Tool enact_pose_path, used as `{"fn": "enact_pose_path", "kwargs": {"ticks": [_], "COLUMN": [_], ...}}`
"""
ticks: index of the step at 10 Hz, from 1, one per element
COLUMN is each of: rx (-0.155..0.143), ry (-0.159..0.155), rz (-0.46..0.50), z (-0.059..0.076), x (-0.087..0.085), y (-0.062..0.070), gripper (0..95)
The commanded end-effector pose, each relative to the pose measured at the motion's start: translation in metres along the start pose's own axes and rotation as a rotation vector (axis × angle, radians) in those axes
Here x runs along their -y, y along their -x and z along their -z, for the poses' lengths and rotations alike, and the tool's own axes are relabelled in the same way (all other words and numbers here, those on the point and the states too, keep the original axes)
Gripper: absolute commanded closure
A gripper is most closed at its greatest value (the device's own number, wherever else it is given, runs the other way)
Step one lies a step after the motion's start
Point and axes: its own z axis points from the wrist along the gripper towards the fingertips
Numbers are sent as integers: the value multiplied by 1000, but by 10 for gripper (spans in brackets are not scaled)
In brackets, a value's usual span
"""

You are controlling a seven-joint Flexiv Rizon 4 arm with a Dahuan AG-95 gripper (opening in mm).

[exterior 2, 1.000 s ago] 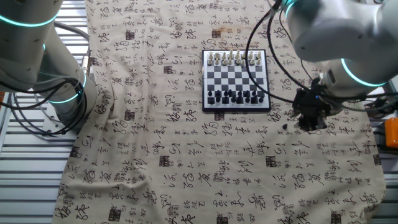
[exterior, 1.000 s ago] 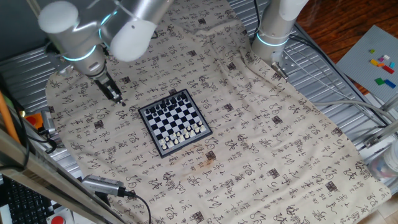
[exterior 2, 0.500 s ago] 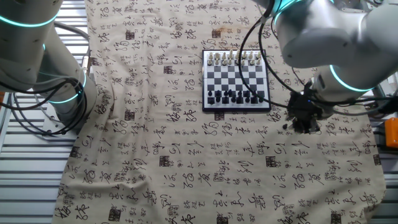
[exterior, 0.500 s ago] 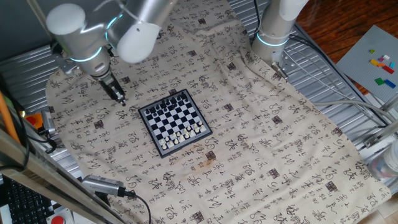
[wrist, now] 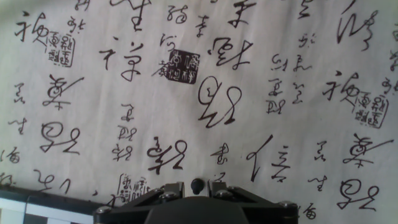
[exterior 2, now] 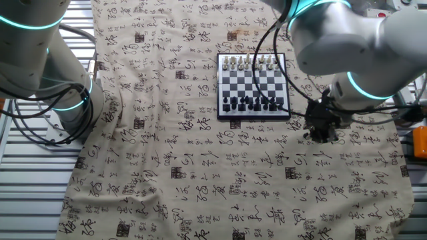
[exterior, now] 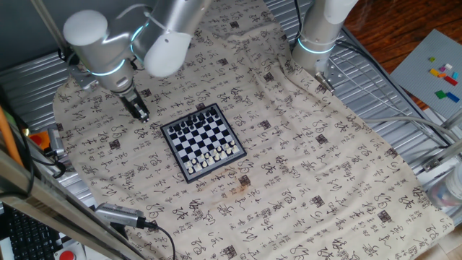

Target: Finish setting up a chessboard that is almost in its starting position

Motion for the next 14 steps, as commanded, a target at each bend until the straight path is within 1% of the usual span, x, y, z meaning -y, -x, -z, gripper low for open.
{"fn": "enact_pose_path", "kwargs": {"ticks": [1,3,4,8,10,12,13,14], "rx": [2,5,6,7,8,9,9,8], "ry": [0,-1,-2,-1,2,4,7,11], "rz": [0,-1,-2,-2,1,-1,-3,-7], "z": [-2,-2,-2,-3,1,15,30,43], "x": [0,1,1,1,0,-4,-9,-19], "y": [1,0,0,0,-1,-2,-1,1], "gripper": [760,760,950,950,950,950,950,950]}}
